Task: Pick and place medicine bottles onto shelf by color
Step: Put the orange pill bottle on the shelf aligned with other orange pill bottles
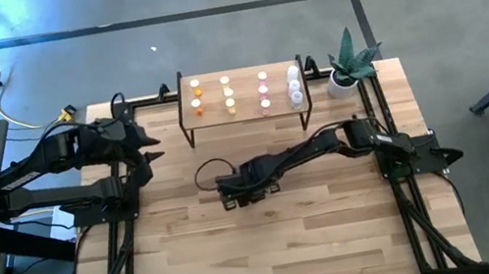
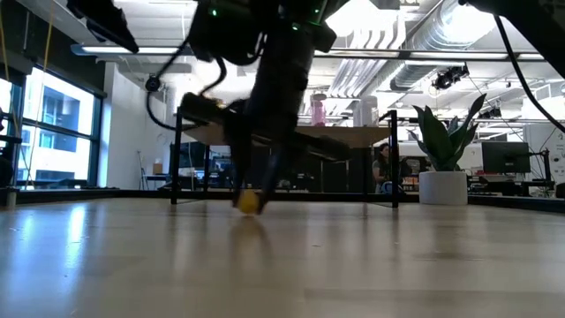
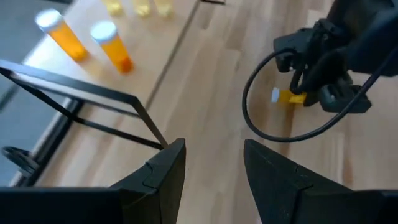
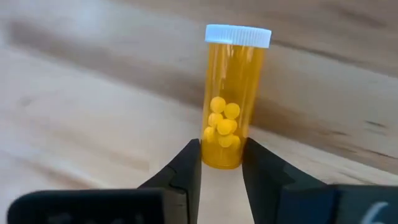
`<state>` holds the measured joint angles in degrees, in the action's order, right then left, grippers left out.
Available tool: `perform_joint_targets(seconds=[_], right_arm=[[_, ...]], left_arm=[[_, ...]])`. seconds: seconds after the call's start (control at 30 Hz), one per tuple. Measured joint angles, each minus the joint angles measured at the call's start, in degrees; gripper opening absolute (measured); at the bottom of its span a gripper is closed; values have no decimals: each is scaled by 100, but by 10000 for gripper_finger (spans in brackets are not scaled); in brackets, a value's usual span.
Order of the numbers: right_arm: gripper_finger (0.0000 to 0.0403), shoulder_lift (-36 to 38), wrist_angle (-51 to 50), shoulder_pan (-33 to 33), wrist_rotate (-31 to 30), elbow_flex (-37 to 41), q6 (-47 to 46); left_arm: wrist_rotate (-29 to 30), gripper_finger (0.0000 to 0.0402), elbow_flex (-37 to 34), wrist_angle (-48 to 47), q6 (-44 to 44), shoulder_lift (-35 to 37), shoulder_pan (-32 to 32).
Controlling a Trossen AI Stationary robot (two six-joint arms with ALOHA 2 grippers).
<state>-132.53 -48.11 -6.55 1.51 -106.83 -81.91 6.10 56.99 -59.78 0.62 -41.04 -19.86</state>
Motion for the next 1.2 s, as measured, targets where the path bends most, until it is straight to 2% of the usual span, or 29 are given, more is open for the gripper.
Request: perform_joint_targets(seconds=[0.2,0.6,0.73,0.87,1.03,1.2], right_arm=[[80,0,738,-28,55,-171,815],[80,12,802,29,-833,-1736,2658],[80,15,668,70,-991,-2190,3386],[80,15,675,122,-891,-2547,4195],[80,15,664,173,-634,-2789,5217],[80,9,666,297,-119,-2824,6165]], left_arm=[[-239,157,0,-252,225,0,0],[-472,218,0,-436,382,-20,0],[-1022,220,0,-429,230,-22,0],[-1801,220,0,-427,97,-22,2],[-1949,220,0,-305,81,-21,2],[-2210,220,0,-143,299,-80,2]])
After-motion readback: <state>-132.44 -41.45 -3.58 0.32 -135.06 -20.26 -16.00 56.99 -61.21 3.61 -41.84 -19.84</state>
